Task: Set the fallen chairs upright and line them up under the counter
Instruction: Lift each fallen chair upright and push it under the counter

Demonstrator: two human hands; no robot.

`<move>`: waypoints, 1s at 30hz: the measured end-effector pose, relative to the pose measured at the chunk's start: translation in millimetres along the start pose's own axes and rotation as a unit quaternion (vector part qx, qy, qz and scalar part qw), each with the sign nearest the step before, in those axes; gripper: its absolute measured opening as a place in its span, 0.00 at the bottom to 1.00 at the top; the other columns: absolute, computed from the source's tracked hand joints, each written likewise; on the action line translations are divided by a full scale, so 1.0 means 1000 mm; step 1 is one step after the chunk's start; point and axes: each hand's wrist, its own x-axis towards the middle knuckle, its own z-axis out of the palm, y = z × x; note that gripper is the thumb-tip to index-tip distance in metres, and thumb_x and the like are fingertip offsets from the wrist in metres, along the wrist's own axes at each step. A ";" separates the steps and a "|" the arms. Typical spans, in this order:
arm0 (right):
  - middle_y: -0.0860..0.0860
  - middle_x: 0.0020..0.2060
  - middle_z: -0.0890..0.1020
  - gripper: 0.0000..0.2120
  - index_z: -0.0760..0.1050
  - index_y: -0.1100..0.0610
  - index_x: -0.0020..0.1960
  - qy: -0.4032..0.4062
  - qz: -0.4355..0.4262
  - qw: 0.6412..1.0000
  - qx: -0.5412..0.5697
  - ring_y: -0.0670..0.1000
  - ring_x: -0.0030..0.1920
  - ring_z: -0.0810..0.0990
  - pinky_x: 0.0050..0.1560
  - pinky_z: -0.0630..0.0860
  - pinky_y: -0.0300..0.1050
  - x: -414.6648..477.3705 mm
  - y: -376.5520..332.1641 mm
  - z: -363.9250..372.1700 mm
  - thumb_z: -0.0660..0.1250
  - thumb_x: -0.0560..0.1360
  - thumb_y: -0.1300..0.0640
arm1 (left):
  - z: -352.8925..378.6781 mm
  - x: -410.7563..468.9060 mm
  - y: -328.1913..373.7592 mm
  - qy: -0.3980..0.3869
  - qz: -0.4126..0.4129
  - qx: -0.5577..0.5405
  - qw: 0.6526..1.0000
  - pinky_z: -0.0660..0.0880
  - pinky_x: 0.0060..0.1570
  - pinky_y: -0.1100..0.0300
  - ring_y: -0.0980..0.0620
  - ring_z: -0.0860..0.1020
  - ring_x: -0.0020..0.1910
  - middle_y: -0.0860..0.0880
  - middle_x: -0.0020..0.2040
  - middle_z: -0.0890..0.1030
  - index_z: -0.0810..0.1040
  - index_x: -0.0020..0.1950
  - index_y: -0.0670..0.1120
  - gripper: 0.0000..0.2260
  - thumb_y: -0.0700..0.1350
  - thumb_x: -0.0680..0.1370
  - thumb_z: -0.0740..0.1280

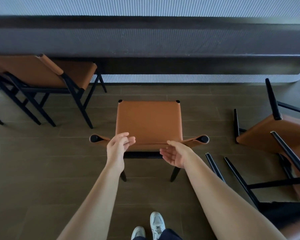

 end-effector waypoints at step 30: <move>0.69 0.55 0.73 0.15 0.67 0.64 0.59 -0.054 -0.040 0.955 0.288 0.72 0.51 0.76 0.32 0.79 0.67 0.043 -0.045 0.027 0.52 0.76 0.76 | 0.042 0.085 0.008 0.072 -0.224 -0.188 0.954 0.81 0.40 0.40 0.32 0.78 0.53 0.33 0.61 0.73 0.71 0.63 0.36 0.21 0.24 0.72 0.60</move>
